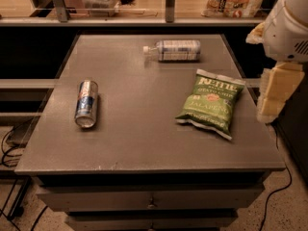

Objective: Place blue plastic bottle upright

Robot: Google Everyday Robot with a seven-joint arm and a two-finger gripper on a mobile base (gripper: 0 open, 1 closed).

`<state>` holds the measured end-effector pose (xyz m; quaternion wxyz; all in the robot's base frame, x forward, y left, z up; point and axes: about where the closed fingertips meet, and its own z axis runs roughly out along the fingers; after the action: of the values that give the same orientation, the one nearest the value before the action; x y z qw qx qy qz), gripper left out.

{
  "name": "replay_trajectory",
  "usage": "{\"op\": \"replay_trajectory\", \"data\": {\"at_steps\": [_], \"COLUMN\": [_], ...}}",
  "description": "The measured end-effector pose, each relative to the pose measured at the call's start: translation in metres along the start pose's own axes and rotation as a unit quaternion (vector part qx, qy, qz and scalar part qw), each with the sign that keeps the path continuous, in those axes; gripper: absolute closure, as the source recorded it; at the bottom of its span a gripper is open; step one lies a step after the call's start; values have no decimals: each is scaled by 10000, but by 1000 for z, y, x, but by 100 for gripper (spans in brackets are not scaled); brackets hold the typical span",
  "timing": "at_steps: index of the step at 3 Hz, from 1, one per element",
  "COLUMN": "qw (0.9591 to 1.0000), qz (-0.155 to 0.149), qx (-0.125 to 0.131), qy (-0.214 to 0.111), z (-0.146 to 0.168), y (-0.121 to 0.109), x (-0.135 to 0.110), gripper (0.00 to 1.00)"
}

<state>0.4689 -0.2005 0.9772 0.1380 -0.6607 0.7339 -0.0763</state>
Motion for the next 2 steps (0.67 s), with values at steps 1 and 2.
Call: {"op": "replay_trajectory", "data": {"at_steps": [1,2], "qw": [9989,9989], "qz": [-395,-396], "qx": [144,145], "qy": [193,193], "z": [11,11], "y": [-28,-28], "x": [-16,-16], "gripper": [0,0]}}
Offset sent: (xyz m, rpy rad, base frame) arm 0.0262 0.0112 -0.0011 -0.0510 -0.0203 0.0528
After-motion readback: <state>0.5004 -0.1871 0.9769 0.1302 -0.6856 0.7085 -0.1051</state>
